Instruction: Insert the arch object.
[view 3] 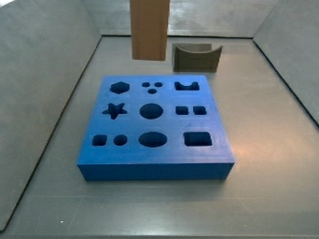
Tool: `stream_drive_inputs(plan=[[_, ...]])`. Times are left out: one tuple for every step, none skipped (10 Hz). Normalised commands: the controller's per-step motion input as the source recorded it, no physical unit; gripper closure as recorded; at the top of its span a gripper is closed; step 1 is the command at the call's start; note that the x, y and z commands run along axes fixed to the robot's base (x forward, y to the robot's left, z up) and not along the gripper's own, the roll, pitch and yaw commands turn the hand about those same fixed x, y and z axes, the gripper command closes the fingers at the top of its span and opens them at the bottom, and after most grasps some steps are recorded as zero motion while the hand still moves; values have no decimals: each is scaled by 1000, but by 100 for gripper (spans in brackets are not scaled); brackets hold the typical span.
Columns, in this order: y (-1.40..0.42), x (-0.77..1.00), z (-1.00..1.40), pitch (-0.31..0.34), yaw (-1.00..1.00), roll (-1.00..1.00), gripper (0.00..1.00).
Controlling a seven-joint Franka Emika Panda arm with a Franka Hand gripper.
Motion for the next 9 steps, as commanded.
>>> stream_drive_inputs(plan=[[371,1000,-737,-4,-37,0,100],[363,1000,-706,-14,-40,0,100],[369,1000,-671,-24,-34,0,100],[366,1000,-623,-11,-17,3,100],[383,1000,-577,0,0,34,100],[423,1000,-509,0,0,66,100],[377,1000,-286,99,111,177,100],[300,766,-114,104,260,191,100],[211,651,-163,66,200,196,100]])
